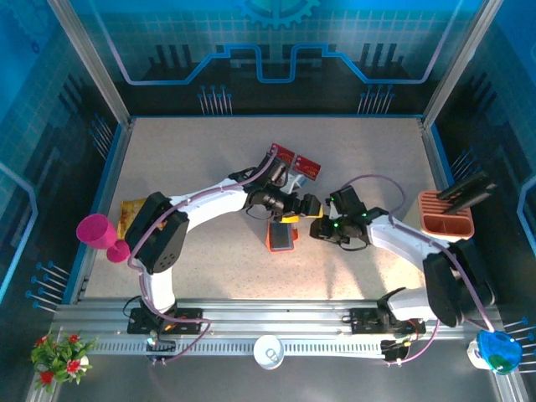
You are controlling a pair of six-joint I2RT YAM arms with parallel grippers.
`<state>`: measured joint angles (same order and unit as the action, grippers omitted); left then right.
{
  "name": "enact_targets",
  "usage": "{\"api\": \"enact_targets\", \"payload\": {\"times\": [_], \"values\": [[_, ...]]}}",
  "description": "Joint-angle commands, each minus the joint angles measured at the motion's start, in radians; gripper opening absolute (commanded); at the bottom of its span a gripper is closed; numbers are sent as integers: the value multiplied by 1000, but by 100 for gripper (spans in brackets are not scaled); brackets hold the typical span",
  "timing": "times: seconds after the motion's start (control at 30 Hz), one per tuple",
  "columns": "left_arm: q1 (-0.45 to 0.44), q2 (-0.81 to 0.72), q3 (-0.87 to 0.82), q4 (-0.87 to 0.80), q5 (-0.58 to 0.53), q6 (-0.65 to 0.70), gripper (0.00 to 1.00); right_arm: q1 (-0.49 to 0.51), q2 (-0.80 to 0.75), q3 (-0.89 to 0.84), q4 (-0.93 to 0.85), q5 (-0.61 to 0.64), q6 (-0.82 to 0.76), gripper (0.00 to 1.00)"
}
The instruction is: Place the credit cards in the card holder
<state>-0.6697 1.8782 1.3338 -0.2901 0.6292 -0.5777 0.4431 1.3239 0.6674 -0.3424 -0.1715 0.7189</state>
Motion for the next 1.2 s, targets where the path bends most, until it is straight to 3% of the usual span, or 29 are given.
{"api": "enact_targets", "payload": {"times": [0.0,0.2,0.47,0.67,0.93,1.17], "values": [[37,89,-56,-135,-131,8,99,-28,-85,-22,-47,-5,57,34],[42,84,-46,-131,-128,28,99,-14,-127,-20,-47,-4,56,28],[125,-10,250,-103,-54,-118,99,96,-107,46,-48,28,38,25],[281,-105,316,-150,-85,-198,99,246,101,289,-89,57,-37,25],[506,-227,150,-314,-232,-190,99,406,514,790,-279,50,-203,26],[532,-257,82,-373,-284,-139,99,439,688,980,-413,50,-270,21]]}}
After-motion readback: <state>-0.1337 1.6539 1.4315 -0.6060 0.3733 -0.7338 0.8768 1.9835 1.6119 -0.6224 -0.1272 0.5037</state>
